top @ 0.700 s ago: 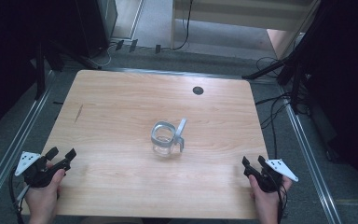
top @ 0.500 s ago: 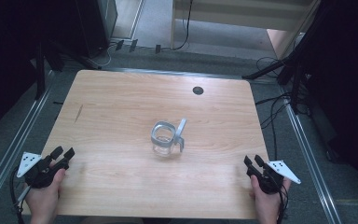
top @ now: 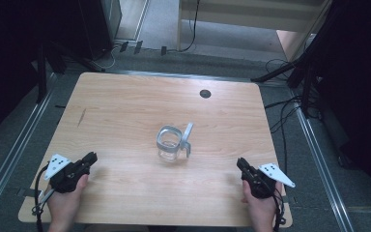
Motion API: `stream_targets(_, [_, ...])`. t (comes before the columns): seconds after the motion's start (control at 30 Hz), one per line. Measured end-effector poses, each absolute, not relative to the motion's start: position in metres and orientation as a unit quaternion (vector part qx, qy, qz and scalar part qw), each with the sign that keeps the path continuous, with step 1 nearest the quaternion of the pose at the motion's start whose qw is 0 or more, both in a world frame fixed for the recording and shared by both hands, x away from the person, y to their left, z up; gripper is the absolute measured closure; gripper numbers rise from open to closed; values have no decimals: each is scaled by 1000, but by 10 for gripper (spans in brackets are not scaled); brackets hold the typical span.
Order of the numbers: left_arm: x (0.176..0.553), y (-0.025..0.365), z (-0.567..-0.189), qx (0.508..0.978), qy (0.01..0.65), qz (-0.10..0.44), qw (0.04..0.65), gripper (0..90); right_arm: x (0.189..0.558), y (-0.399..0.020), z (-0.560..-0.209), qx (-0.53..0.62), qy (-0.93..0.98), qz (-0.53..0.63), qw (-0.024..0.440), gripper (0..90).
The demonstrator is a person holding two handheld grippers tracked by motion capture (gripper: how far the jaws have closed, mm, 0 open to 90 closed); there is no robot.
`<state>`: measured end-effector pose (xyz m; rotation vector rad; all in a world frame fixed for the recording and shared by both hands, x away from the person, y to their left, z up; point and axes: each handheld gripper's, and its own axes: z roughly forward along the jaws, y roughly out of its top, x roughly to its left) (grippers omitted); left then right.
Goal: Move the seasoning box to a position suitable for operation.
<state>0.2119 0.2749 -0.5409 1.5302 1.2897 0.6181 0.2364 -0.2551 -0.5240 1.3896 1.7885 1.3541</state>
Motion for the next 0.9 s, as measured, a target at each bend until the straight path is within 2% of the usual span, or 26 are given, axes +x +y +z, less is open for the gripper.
stream_targets(0.17, [226,250,-540,652,515,225,509,895,237,-222,-520,483,676,513,214,900])
stream_targets(0.33, [241,227,-538,662,504,205,516,900,242,-189,-517,463,686,531,183,900])
stream_targets(0.63, [273,174,-529,673,482,176,533,900,253,-139,-521,424,719,523,170,900])
stream_targets(0.9, [284,158,-525,675,472,169,541,892,271,-127,-527,419,731,513,161,900])
